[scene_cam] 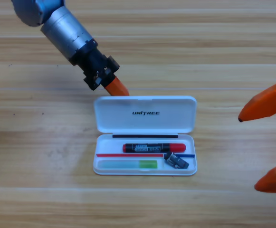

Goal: Clean up eraser and pencils

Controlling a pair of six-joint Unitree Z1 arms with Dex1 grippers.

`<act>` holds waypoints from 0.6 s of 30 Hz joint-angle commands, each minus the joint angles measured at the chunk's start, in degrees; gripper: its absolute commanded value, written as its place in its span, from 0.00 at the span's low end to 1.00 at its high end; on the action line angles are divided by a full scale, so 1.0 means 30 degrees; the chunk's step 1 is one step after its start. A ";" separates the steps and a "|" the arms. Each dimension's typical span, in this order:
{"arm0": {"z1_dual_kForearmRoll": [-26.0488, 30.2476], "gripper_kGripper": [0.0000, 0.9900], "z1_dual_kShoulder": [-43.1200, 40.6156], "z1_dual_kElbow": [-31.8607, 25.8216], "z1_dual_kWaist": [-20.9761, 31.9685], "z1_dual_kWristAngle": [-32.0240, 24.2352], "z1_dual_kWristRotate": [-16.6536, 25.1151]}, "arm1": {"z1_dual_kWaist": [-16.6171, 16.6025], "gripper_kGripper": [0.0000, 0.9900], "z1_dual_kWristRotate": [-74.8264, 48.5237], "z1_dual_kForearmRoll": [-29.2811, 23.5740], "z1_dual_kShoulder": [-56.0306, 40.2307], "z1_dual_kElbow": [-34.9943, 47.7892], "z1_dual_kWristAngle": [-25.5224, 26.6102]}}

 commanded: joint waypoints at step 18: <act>-0.0111 0.00 -0.1948 0.2849 -0.2013 0.2547 0.0223 | -0.0117 0.99 0.0066 -0.0175 0.1617 0.0268 0.0804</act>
